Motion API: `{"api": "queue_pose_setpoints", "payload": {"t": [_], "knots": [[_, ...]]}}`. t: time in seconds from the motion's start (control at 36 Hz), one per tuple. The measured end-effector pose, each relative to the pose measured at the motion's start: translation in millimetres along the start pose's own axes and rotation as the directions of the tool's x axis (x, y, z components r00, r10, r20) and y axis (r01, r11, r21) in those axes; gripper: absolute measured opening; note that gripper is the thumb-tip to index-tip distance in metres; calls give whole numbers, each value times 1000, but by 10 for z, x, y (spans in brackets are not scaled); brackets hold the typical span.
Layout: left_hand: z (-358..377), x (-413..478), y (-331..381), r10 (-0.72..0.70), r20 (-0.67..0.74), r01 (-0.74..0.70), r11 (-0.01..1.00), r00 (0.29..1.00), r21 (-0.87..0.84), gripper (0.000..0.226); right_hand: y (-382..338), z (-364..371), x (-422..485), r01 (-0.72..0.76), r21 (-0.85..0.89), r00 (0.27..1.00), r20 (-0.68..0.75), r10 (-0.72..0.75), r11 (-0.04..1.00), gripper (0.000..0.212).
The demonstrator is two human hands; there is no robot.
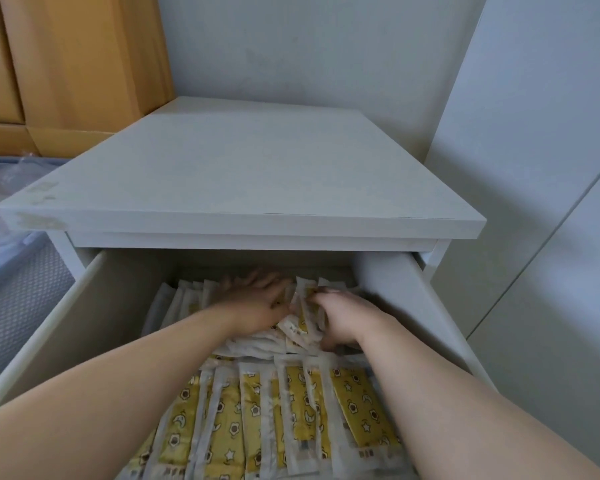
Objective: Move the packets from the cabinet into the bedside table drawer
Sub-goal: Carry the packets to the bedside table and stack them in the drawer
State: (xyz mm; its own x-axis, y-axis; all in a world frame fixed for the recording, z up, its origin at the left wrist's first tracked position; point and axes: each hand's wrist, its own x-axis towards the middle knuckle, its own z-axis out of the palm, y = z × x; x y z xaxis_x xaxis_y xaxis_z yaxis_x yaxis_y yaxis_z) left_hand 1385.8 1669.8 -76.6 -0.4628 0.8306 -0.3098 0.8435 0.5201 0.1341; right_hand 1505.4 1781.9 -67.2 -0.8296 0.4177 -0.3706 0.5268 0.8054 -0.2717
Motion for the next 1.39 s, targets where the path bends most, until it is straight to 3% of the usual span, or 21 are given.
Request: {"api": "queue_pose_setpoints", "payload": {"t": [0.19, 0.36, 0.47, 0.53, 0.64, 0.81, 0.92, 1.14, 1.19, 1.22, 1.31, 1.39], "knots": [[137, -50, 146, 24, -18, -24, 1000, 1000, -1, 56, 45, 20, -4, -49, 94, 999, 6, 48, 994, 92], [122, -84, 212, -51, -229, 2, 978, 972, -208, 23, 32, 10, 5, -100, 153, 993, 76, 89, 983, 96], [71, -13, 298, -137, -195, 51, 919, 971, -392, 31, 40, 8, -6, -111, 172, 993, 70, 100, 979, 88], [50, 55, 334, -224, -132, 129, 854, 966, -504, 38, 38, 4, -7, -109, 178, 993, 70, 98, 978, 88], [48, 131, 405, -361, 65, 291, 620, 930, -728, 34, 37, 1, 1, -110, 178, 993, 70, 99, 978, 91], [85, 101, 525, -409, 149, 295, 320, 900, -900, 36, 24, -8, -14, -78, 173, 996, 44, 72, 982, 93], [114, 90, 561, -433, 158, 272, 214, 887, -938, 34, 11, -8, -27, -50, 155, 998, 32, 46, 987, 89], [109, 73, 600, -423, 178, 254, 130, 889, -958, 27, -27, -42, -67, 63, 95, 997, -44, -59, 993, 32], [99, 66, 601, -413, 189, 270, 148, 891, -951, 27, -38, -43, -69, 54, 125, 998, -31, -50, 991, 24], [91, 56, 583, -413, 180, 283, 204, 893, -937, 26, -45, -40, -69, 41, 156, 999, -25, -38, 987, 20], [57, 15, 476, -399, 38, 271, 548, 916, -792, 22, -49, -27, -76, 0, 281, 999, -38, 11, 960, 18], [-2, -68, 310, -338, -169, 191, 803, 926, -564, 27, -38, -19, -25, -5, 261, 992, -122, 38, 965, 47]]}}
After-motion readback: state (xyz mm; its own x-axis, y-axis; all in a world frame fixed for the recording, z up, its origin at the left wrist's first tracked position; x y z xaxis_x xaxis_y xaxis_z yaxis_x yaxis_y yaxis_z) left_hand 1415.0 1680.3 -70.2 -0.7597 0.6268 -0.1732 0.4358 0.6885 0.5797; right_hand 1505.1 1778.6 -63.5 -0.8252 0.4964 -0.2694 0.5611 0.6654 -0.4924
